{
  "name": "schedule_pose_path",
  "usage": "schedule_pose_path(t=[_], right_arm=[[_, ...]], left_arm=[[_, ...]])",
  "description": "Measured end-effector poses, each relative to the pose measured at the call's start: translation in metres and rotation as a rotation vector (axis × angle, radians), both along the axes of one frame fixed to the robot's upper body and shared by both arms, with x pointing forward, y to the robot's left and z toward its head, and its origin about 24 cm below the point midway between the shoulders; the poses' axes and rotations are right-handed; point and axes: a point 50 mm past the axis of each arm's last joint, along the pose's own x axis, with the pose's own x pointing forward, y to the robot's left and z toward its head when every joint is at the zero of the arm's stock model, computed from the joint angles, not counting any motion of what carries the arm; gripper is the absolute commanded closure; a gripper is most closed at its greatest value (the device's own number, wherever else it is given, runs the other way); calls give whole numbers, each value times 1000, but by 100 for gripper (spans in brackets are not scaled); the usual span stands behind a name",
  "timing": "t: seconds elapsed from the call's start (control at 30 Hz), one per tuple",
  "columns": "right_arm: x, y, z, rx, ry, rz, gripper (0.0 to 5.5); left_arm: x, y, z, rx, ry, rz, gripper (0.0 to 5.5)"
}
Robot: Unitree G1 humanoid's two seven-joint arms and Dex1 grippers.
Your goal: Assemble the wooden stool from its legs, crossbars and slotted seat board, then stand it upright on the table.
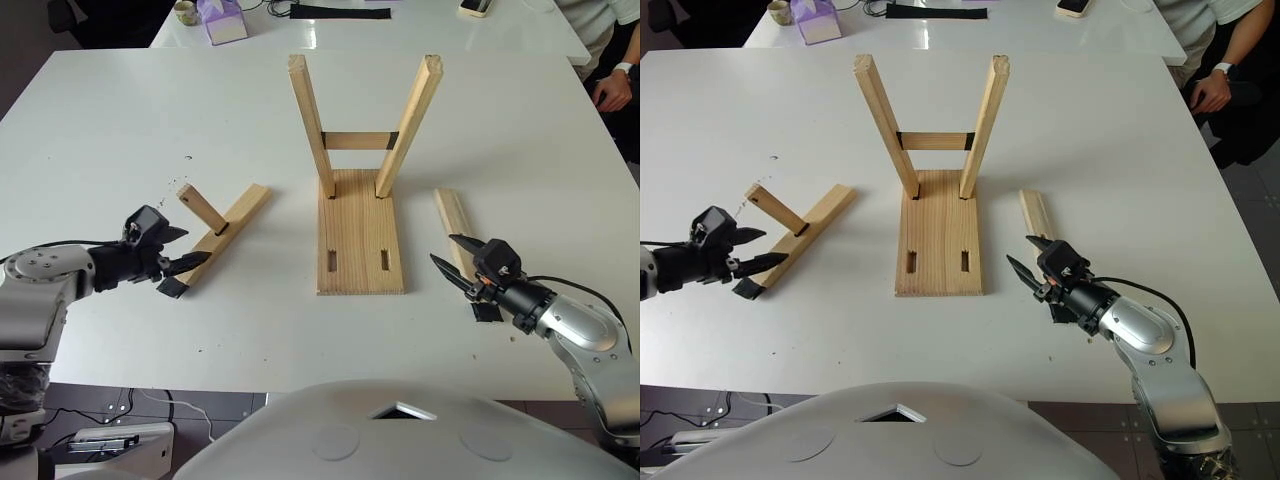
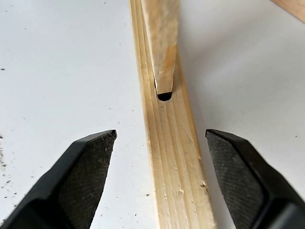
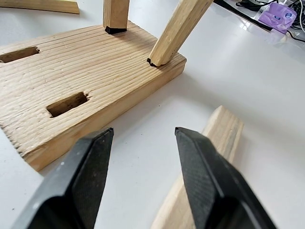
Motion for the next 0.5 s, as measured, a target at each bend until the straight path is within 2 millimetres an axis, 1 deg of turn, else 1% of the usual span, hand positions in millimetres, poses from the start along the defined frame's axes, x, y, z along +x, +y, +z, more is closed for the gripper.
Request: schedule_pose_path(t=[0.13, 0.2, 0.37, 0.5], right_arm=[[0, 0, -2, 0, 4, 1, 311], [0, 1, -1, 1, 2, 2, 311], [1, 1, -1, -2, -4, 4, 311], [2, 1, 0, -4, -9, 6, 311]], left_arm=[[-2, -2, -14, 15, 31, 11, 201], [-2, -3, -16, 27, 12, -10, 201], [0, -7, -18, 26, -25, -41, 271], [9, -7, -16, -12, -49, -17, 330]])
